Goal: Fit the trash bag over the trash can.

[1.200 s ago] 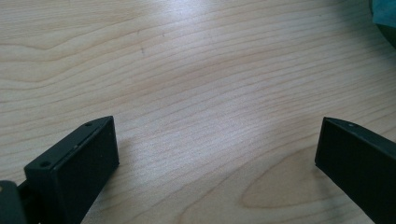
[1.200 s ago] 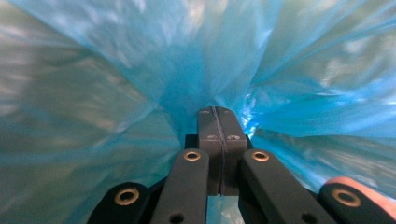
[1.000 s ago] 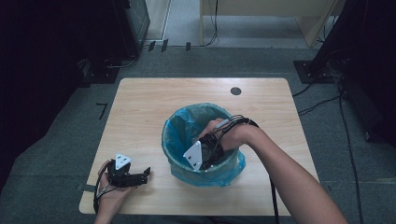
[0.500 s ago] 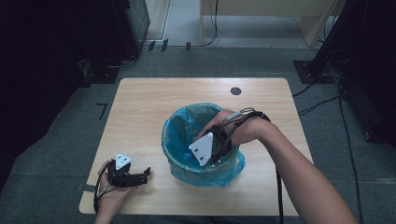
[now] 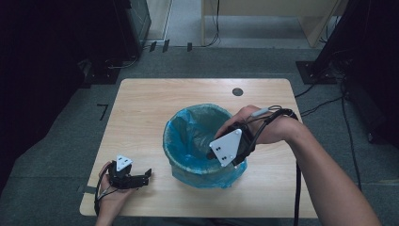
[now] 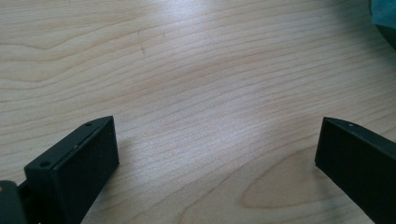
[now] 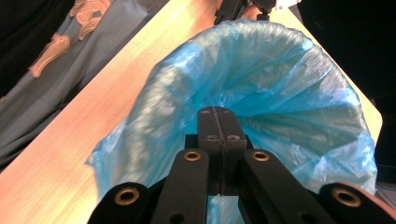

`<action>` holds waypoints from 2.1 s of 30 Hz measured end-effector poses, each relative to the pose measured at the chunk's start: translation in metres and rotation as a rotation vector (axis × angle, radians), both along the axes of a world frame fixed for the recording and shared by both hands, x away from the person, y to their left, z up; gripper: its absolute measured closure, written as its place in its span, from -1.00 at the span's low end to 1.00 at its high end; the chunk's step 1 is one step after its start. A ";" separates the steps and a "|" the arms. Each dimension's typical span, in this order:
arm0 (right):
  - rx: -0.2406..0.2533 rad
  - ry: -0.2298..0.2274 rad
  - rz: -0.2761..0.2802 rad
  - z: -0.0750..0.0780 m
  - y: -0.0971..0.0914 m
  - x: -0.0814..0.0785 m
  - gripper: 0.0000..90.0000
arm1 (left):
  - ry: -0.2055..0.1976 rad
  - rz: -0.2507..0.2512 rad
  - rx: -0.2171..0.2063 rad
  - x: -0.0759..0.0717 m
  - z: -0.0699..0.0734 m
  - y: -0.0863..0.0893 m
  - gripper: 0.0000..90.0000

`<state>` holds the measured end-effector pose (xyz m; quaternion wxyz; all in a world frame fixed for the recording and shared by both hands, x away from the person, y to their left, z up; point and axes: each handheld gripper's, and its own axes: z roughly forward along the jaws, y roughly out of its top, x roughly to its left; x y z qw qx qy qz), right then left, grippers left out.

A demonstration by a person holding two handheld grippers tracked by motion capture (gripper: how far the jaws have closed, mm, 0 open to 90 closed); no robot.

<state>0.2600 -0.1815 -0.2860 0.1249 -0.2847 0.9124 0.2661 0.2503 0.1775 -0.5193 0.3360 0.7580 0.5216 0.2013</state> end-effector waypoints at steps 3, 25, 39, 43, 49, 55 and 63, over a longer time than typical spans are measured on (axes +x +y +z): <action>0.001 -0.003 -0.008 0.004 -0.010 -0.005 1.00 | 0.000 0.001 -0.001 0.000 0.000 0.000 -1.00; -0.030 0.118 -0.202 0.002 -0.069 -0.034 1.00 | 0.001 0.009 0.006 0.000 0.000 -0.001 -1.00; 0.050 0.247 -0.362 -0.031 -0.102 -0.040 0.05 | 0.000 0.010 0.010 0.000 0.000 -0.001 -1.00; 0.108 0.279 -0.477 -0.047 -0.112 -0.043 -0.41 | -0.001 0.011 0.015 0.000 0.000 -0.001 -1.00; 0.239 0.299 -0.620 -0.065 -0.128 -0.044 -0.89 | -0.003 0.012 0.018 0.001 0.000 -0.002 -1.00; 0.323 0.272 -0.756 -0.081 -0.136 -0.043 -1.00 | -0.003 0.012 0.016 0.001 0.000 -0.002 -1.00; 0.425 0.243 -1.000 -0.107 -0.142 -0.040 -1.00 | -0.003 0.012 0.017 0.001 0.000 -0.002 -1.00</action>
